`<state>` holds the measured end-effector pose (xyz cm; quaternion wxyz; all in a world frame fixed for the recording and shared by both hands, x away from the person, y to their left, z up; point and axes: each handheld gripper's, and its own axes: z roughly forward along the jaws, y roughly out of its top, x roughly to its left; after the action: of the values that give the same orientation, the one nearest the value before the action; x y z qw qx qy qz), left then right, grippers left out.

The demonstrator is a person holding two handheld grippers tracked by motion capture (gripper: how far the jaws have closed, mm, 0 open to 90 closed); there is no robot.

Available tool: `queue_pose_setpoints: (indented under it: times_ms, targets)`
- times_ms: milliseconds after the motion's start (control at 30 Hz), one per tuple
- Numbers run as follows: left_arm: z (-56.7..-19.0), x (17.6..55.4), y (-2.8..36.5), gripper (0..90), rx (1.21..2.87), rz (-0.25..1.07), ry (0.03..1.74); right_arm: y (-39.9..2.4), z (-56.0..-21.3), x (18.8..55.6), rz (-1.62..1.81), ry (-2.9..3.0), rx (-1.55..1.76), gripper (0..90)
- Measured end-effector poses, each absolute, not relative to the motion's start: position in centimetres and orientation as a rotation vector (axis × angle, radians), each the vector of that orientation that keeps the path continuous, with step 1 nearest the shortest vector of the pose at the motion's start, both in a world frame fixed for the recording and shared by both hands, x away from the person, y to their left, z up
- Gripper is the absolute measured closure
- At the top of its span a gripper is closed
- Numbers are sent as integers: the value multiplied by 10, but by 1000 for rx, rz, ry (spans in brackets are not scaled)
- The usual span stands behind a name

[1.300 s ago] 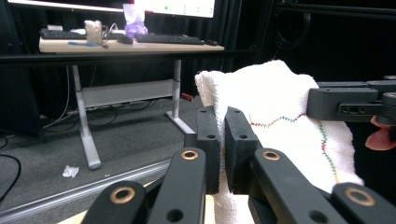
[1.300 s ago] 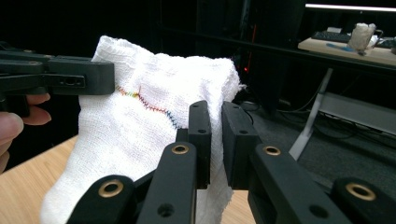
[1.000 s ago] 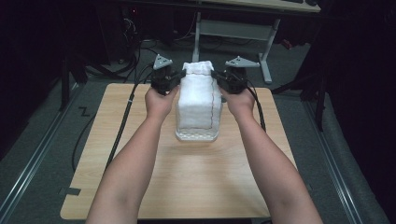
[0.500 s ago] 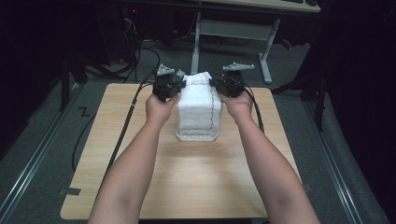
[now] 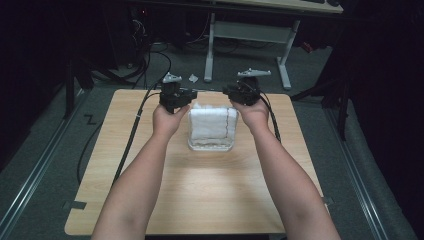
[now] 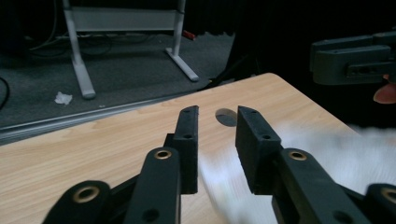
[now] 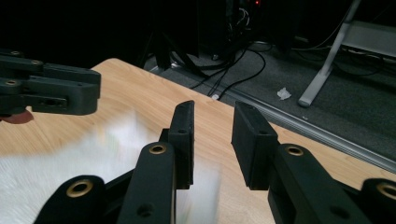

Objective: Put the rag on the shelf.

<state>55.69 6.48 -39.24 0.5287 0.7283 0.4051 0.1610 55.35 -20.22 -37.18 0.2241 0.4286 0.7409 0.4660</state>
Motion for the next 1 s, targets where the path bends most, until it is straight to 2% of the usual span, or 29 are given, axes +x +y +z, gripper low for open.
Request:
queue_pose_setpoints:
  times_ms: [167, 567, 1000]
  targets:
    - [-390, 555, 67, 663, 1731, 398, 970, -205, -372, 553, 1265, 2047, 1186, 693]
    - [-390, 539, 80, 627, 1717, 435, 961, -214, -370, 538, 1260, 2030, 1164, 611]
    - [-385, 504, 105, 604, 1693, 472, 937, -228, -370, 499, 1267, 2003, 1113, 547]
